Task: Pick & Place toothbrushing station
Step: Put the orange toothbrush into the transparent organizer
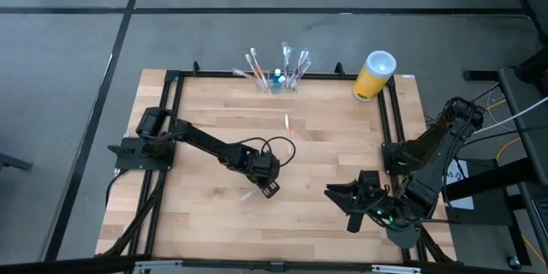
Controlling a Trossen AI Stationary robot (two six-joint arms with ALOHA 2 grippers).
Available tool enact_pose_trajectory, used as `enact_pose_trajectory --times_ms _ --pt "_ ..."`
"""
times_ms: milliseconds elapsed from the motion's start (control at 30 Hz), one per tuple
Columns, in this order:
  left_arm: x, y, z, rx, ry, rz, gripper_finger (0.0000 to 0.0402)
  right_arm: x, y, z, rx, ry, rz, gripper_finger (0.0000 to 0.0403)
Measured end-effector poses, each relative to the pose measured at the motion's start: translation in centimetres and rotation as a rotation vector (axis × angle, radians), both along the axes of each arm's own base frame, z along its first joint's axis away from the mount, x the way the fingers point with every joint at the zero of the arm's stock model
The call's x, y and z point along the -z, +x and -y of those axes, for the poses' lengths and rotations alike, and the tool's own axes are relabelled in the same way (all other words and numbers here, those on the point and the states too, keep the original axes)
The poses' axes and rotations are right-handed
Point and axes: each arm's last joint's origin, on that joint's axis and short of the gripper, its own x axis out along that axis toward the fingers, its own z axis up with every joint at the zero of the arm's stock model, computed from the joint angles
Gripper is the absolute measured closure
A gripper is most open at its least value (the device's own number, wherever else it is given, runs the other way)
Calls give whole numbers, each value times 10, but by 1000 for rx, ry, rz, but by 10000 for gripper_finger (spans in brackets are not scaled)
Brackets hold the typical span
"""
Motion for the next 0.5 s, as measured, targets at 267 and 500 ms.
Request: enact_pose_trajectory --times_ms 267,500 --pt "-17 10 -44 -78 58 137 399 -1 -2 -1 30 -6 27 284" --pt "-82 2 -82 -151 177 346 401 -1 -2 0 52 -6 41 284"
